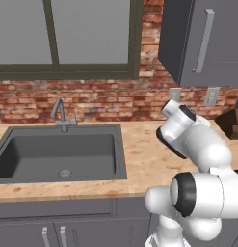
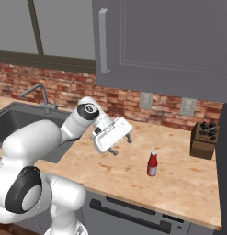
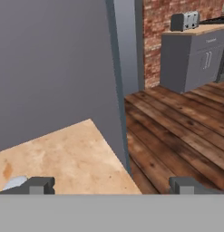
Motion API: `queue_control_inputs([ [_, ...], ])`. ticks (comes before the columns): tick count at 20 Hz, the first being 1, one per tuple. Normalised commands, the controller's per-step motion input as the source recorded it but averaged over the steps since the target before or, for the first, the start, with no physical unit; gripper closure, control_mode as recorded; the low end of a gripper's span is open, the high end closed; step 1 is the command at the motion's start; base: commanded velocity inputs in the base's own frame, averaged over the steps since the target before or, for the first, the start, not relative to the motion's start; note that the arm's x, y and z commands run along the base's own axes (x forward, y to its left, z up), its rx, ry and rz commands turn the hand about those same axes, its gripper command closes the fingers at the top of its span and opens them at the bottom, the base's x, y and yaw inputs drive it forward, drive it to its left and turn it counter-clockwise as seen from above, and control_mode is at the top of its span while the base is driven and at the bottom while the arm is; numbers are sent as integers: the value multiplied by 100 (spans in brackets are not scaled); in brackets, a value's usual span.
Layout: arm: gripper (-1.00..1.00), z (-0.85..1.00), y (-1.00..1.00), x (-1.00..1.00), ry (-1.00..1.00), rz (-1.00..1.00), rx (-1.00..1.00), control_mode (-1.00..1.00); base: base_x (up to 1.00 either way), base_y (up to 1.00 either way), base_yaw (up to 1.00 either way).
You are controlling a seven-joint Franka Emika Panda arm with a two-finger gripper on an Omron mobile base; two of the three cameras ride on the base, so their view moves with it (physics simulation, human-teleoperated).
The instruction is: Place the ketchup and ketchup from the counter to the top shelf of the fridge. If the existing items in the fridge are on the top shelf, move them to other shelves.
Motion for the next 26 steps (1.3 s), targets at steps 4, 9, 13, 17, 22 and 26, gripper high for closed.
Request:
queue_control_inputs([
  [4,-100,-16,-23,13,4,0,0,-100,0,0,0],
  [9,-100,-24,-11,10,3,0,0,-100,0,0,0],
  [13,-100,-32,-5,18,0,0,0,-100,0,0,0],
  [17,-100,-32,-11,24,0,1,0,-100,0,0,0],
  [22,-100,-23,-20,28,0,2,0,-100,0,0,0],
  [26,-100,-18,-25,19,0,4,0,-100,0,0,0],
])
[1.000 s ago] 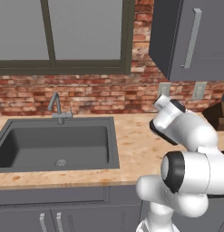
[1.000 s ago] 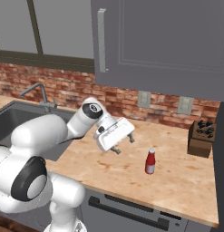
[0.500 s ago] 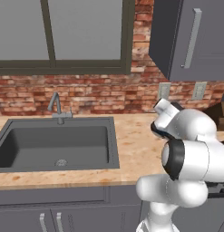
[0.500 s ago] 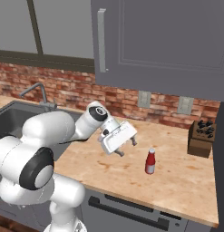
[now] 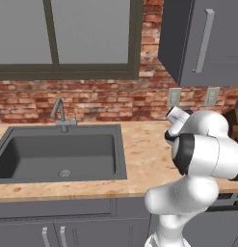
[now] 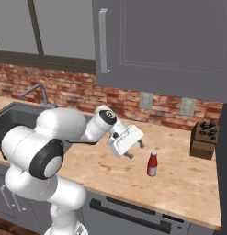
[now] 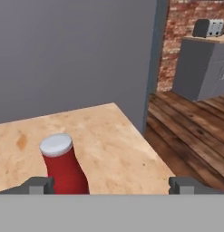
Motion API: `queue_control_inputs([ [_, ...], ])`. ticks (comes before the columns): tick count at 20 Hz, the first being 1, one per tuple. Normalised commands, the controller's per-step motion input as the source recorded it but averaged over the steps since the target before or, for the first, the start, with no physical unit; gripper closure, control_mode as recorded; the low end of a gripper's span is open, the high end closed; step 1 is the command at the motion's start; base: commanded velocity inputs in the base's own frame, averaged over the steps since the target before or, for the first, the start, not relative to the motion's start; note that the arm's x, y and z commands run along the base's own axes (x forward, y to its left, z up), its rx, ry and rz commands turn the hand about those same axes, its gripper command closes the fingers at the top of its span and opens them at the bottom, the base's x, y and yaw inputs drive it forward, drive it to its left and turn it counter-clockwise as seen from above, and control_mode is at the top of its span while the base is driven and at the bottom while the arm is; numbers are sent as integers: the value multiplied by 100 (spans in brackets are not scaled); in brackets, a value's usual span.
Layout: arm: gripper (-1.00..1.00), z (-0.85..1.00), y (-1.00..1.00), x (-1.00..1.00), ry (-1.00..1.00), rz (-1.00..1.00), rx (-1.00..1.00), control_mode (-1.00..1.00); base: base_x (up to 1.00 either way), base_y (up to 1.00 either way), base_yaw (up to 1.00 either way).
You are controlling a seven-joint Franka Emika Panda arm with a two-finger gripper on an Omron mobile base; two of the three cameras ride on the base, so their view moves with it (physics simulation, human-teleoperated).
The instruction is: Place the ketchup and ketchup from the counter to the top shelf of the fridge. If the existing items in the fridge are on the top shelf, move them to other shelves.
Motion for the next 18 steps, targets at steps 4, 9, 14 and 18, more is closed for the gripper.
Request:
queue_control_inputs([
  [4,-100,-19,-21,14,0,5,0,-100,0,0,0],
  [9,-100,-22,-13,14,0,4,0,-100,0,0,0],
  [14,-100,-27,-12,14,0,3,0,-100,0,0,0],
  [18,-100,-26,-17,11,0,3,0,-100,0,0,0],
])
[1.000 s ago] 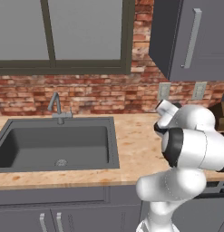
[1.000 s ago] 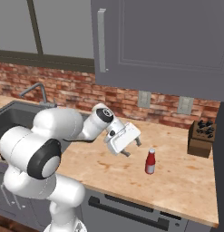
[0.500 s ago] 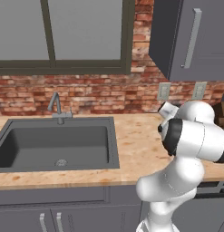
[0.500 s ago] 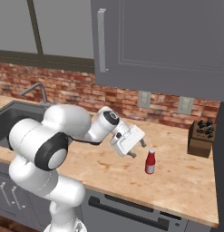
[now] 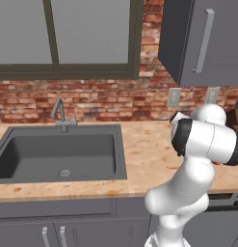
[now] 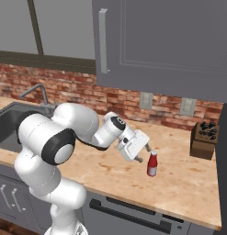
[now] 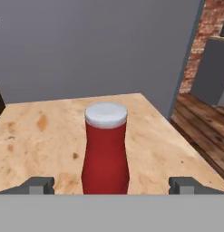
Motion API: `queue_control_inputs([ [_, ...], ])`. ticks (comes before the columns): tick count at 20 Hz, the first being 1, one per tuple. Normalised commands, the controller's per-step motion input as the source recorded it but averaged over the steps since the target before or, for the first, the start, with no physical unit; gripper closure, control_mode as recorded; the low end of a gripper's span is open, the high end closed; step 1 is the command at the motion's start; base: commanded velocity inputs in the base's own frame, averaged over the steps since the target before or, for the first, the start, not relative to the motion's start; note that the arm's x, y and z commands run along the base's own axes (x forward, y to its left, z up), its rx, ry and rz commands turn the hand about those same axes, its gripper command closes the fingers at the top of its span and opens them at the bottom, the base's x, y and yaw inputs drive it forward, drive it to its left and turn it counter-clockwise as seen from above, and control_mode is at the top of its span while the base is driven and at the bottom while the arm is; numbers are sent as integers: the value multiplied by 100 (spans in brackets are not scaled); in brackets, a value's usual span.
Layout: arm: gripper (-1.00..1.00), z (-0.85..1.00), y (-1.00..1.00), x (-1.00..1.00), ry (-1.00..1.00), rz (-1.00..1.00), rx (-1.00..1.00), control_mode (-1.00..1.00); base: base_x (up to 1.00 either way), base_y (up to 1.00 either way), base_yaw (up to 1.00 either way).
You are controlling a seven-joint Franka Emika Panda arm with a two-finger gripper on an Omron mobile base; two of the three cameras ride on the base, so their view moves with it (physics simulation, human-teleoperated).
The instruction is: Place the ketchup and ketchup from the counter to the top shelf of the fridge. If the existing items in the fridge are on the top shelf, move them to other shelves.
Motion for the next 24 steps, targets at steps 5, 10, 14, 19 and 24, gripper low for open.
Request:
queue_control_inputs([
  [5,-100,-21,-18,16,0,4,0,-100,0,0,0],
  [10,-100,-14,-11,13,0,4,0,-100,0,0,0],
  [14,-100,-11,-6,1,0,2,0,-100,0,0,0],
  [19,-100,-14,-7,0,0,2,0,-100,0,0,0],
  [24,-100,-6,-3,0,0,0,0,-100,0,0,0],
])
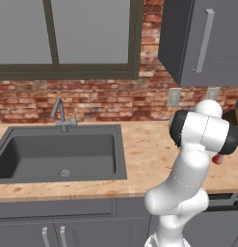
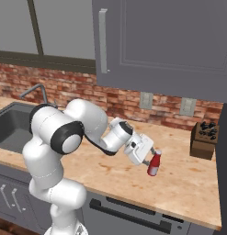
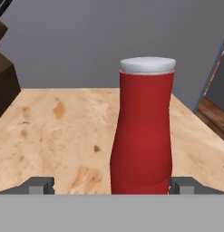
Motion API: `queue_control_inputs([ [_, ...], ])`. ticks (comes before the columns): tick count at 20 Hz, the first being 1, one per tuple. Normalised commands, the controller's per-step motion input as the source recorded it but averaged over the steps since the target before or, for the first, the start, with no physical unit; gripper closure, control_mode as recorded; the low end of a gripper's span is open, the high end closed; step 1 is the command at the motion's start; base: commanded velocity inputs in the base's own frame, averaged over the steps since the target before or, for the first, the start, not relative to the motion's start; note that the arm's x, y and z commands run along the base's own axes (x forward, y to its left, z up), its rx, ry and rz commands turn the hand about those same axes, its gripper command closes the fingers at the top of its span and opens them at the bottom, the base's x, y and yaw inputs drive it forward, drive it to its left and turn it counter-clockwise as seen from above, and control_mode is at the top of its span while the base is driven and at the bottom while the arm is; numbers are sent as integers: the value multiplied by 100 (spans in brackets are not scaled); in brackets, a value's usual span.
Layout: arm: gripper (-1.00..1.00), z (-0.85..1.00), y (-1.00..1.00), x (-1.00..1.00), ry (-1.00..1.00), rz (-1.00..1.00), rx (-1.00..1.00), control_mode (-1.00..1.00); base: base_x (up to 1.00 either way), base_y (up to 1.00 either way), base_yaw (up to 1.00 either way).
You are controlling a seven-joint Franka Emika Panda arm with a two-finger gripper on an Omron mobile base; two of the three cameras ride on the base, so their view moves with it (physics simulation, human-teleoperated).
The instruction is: Place the ketchup and ketchup from the counter to the top shelf of the fridge. If the existing items in the fridge are on the top shelf, move them to other shelves.
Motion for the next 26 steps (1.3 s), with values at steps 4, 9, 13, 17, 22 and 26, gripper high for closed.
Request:
queue_control_inputs([
  [4,-100,0,0,0,0,0,0,-100,0,0,0],
  [9,-100,0,0,0,0,0,0,-100,0,0,0],
  [13,-100,0,0,0,0,0,0,-100,0,0,0],
  [17,-100,0,0,-8,0,0,0,-100,0,0,0],
  [22,-100,0,0,-2,0,0,0,-100,0,0,0],
  [26,-100,0,0,0,0,0,0,-100,0,0,0],
])
